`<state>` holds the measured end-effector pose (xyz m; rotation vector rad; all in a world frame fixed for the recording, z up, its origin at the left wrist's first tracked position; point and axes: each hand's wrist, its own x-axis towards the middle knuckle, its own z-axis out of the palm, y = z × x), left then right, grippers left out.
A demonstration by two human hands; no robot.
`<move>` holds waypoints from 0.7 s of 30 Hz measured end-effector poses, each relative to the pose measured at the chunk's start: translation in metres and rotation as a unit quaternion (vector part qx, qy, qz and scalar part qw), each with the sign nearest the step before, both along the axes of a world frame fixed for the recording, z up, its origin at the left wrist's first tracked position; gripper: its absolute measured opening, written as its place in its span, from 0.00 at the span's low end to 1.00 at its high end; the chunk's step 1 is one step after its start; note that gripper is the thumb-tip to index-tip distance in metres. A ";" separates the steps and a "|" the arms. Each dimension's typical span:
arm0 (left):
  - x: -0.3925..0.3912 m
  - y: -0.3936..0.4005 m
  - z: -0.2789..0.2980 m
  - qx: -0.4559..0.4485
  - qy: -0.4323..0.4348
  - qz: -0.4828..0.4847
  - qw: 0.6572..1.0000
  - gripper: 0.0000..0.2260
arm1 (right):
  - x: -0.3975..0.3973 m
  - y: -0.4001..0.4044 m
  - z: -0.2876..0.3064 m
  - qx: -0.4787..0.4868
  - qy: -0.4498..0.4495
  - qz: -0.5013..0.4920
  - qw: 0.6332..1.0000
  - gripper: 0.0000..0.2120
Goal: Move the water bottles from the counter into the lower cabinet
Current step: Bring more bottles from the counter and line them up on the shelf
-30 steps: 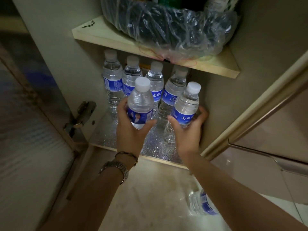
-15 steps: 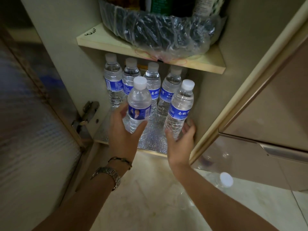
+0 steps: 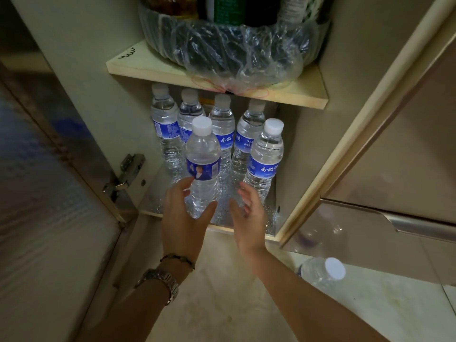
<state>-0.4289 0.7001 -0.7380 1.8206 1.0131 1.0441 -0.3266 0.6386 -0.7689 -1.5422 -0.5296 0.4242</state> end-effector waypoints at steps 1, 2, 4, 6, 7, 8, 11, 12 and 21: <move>0.001 -0.001 -0.002 0.003 -0.002 -0.001 1.000 0.27 | 0.002 0.000 0.000 0.003 -0.002 0.000 1.000 0.20; 0.002 -0.002 -0.004 0.009 -0.003 -0.004 1.000 0.27 | 0.005 -0.001 0.001 0.004 -0.004 0.000 1.000 0.20; 0.003 -0.007 -0.007 0.023 -0.002 -0.011 1.000 0.26 | 0.008 -0.001 0.001 0.000 -0.007 -0.004 1.000 0.20; 0.005 -0.012 -0.011 0.032 0.004 -0.025 0.999 0.26 | 0.010 -0.001 0.000 -0.005 -0.015 -0.015 1.000 0.19; 0.007 -0.015 -0.012 0.033 0.008 -0.033 0.999 0.26 | 0.011 -0.001 0.000 -0.008 -0.022 -0.022 0.999 0.19; 0.008 -0.018 -0.013 0.034 0.014 -0.039 0.999 0.26 | 0.012 -0.001 0.000 -0.010 -0.027 -0.028 0.999 0.19; 0.011 -0.021 -0.015 0.043 0.029 -0.048 0.998 0.24 | 0.019 -0.001 -0.001 -0.008 -0.035 -0.050 0.998 0.19; 0.012 -0.020 -0.015 0.046 0.035 -0.050 0.997 0.23 | 0.021 -0.001 -0.001 -0.009 -0.038 -0.060 0.997 0.19; 0.022 -0.018 -0.016 0.031 0.052 -0.045 0.997 0.18 | 0.040 0.009 -0.014 -0.049 -0.058 -0.116 0.990 0.25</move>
